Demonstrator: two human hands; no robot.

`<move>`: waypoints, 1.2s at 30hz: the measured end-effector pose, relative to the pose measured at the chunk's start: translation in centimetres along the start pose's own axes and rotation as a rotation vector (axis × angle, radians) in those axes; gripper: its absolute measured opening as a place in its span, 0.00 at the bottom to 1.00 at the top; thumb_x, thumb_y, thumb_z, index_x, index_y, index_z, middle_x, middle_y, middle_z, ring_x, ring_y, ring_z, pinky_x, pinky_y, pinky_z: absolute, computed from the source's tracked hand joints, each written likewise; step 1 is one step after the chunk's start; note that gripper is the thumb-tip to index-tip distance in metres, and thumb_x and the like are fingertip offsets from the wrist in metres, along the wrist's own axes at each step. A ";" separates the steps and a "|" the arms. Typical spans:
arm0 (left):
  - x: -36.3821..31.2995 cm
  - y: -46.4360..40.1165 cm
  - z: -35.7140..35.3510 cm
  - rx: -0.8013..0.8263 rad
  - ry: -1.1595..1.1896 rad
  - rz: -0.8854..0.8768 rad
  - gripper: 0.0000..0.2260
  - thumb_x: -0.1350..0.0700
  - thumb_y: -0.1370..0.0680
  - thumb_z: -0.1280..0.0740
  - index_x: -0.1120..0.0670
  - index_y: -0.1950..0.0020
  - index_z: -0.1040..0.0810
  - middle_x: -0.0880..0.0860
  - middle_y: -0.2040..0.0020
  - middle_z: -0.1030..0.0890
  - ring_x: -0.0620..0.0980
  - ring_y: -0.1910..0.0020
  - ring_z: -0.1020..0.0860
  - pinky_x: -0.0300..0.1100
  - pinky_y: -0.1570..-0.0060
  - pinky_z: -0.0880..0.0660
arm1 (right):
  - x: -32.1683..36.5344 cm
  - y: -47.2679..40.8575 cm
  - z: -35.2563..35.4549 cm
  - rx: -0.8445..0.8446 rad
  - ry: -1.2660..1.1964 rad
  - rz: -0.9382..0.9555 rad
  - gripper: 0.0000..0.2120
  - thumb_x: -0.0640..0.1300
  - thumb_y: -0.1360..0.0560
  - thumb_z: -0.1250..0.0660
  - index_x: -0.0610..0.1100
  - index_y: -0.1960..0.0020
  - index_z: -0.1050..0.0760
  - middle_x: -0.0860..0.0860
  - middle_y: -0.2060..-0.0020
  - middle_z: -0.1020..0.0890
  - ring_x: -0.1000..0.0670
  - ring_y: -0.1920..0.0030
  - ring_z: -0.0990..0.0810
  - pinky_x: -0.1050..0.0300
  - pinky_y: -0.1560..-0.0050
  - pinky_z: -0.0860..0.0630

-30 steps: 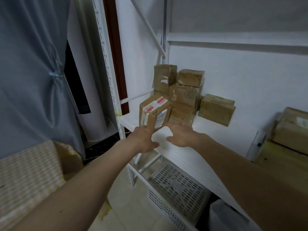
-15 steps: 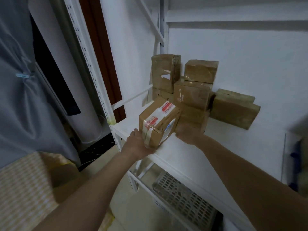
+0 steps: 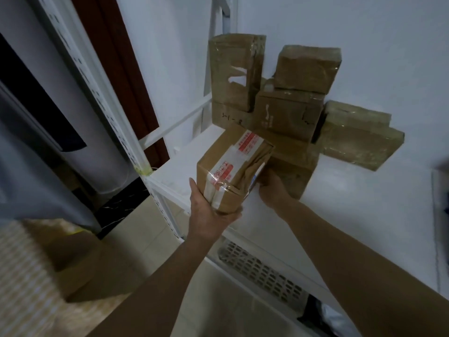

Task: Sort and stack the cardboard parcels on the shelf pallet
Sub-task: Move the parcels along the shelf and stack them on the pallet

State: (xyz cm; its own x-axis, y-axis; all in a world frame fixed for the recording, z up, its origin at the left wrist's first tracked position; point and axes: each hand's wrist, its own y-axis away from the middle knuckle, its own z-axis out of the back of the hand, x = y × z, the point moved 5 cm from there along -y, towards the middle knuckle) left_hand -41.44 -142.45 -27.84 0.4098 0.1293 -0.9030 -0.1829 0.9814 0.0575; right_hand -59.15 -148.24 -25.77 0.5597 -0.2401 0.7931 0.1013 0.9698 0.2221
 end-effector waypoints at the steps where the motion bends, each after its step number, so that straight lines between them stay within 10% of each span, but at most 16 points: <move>1: 0.1 -0.3 0.1 0.003 0.051 -0.010 0.62 0.46 0.45 0.17 0.46 0.23 0.55 0.53 0.27 0.36 0.55 0.30 0.33 0.55 0.36 0.29 | 0.2 -0.2 -0.1 -0.008 0.032 -0.008 0.20 0.30 0.23 0.44 0.40 0.32 0.33 0.42 0.36 0.27 0.44 0.38 0.27 0.56 0.40 0.30; 7: 0.1 -2.3 2.1 0.051 0.110 -0.105 0.56 0.45 0.47 0.18 0.44 0.26 0.47 0.50 0.34 0.31 0.51 0.34 0.30 0.55 0.41 0.25 | 0.7 -0.2 -0.7 -0.021 -0.011 -0.062 0.19 0.34 0.23 0.44 0.42 0.33 0.35 0.44 0.37 0.28 0.47 0.44 0.28 0.54 0.45 0.29; 13: -2.4 -4.1 6.0 0.190 0.319 0.039 0.36 0.45 0.38 0.21 0.38 0.35 0.34 0.44 0.44 0.21 0.39 0.51 0.20 0.27 0.61 0.25 | 3.9 1.2 -0.5 0.045 -0.298 0.014 0.23 0.41 0.24 0.37 0.46 0.30 0.37 0.49 0.41 0.26 0.49 0.42 0.26 0.52 0.42 0.26; 19: -5.4 -4.8 9.1 0.416 0.402 0.211 0.24 0.43 0.29 0.29 0.51 0.37 0.24 0.50 0.51 0.16 0.47 0.54 0.18 0.48 0.37 0.26 | 7.5 2.6 0.0 0.065 -0.582 0.058 0.19 0.50 0.24 0.34 0.55 0.34 0.32 0.56 0.48 0.21 0.58 0.51 0.22 0.64 0.59 0.25; 24: -6.6 -4.1 10.2 0.504 0.386 0.267 0.18 0.40 0.26 0.33 0.50 0.43 0.21 0.55 0.48 0.16 0.56 0.43 0.20 0.51 0.34 0.31 | 8.9 3.7 0.0 0.137 -0.795 0.038 0.29 0.57 0.29 0.29 0.59 0.30 0.34 0.51 0.45 0.18 0.47 0.46 0.18 0.41 0.44 0.22; 36: -13.3 -4.0 5.6 0.655 0.269 0.018 0.32 0.31 0.39 0.35 0.43 0.38 0.27 0.52 0.45 0.18 0.55 0.44 0.20 0.56 0.38 0.27 | 8.0 9.2 6.7 -0.204 -0.848 0.108 0.24 0.56 0.24 0.35 0.50 0.31 0.31 0.47 0.40 0.20 0.45 0.41 0.21 0.41 0.38 0.26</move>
State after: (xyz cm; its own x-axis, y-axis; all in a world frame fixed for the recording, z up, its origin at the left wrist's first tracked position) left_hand -41.16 -147.27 -13.72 0.1616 0.1893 -0.9685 0.4221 0.8738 0.2413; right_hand -59.25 -141.56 -13.60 -0.2170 -0.0194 0.9760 0.2738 0.9585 0.0799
